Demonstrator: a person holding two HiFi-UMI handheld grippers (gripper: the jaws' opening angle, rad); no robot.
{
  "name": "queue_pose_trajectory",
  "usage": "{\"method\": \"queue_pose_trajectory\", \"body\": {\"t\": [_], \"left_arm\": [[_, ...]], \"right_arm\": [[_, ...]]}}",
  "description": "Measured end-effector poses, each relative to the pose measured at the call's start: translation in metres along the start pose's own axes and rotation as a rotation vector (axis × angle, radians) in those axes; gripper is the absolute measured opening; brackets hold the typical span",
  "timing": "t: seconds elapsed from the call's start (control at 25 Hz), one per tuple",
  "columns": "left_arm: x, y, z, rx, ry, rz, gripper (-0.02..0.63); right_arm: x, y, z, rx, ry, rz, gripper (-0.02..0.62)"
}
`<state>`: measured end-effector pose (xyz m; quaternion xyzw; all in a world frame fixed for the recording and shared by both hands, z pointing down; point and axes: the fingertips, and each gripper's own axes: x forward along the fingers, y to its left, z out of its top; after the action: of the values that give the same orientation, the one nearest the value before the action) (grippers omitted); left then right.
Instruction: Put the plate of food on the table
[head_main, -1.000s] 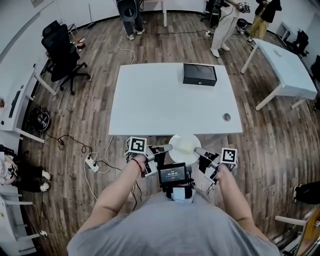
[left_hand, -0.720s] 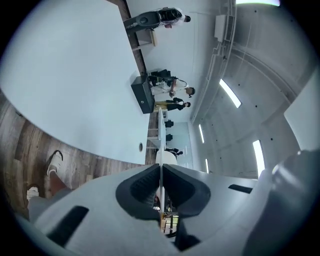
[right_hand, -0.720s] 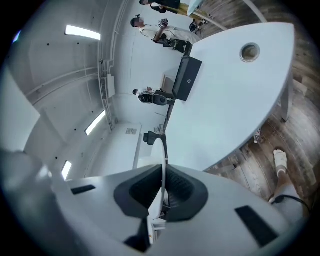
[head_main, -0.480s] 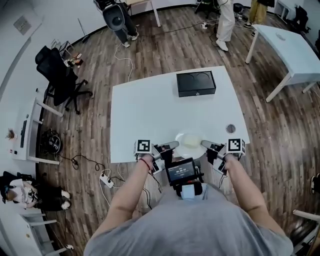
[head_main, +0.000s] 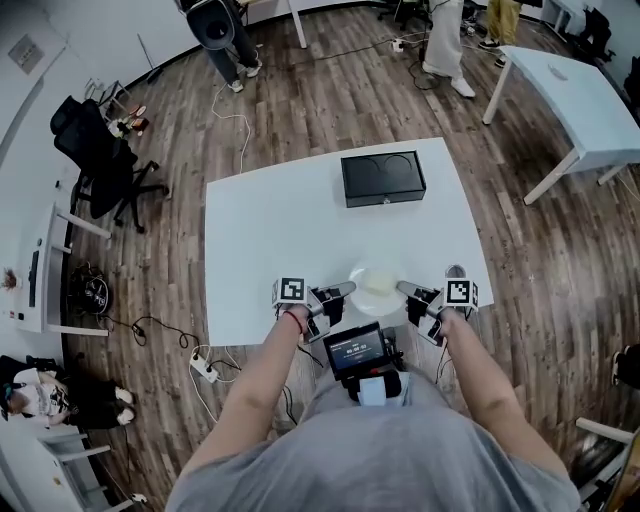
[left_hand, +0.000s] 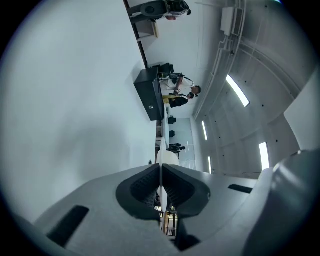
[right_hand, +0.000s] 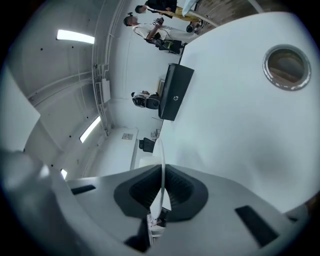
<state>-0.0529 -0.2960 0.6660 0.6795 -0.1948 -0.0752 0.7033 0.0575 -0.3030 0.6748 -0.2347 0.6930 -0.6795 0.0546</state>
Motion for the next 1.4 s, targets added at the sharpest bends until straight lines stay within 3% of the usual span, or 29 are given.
{"method": "queue_pose_trajectory", "body": {"t": [0.12,0.36,0.64,0.96,1.4], "left_arm": [[0.004,0.014,0.007,0.002,0.003,0.005,0.031],[0.014,0.044,0.01,0.043,0.017,0.097,0.031],[0.022,0.073,0.013,0.135,0.076,0.236,0.031],[0.009,0.081,0.031,0.249,0.038,0.352,0.032],[0.01,0.063,0.025,0.283,0.059,0.316,0.031]], "right_arm": [[0.006,-0.015,0.004,0.02,-0.018,0.021,0.037],[0.009,-0.048,0.007,-0.002,-0.031,-0.065,0.037],[0.014,-0.066,0.01,0.013,-0.033,-0.097,0.037],[0.014,-0.07,0.016,0.003,-0.041,-0.128,0.037],[0.018,-0.072,0.024,-0.083,-0.001,-0.256,0.04]]}}
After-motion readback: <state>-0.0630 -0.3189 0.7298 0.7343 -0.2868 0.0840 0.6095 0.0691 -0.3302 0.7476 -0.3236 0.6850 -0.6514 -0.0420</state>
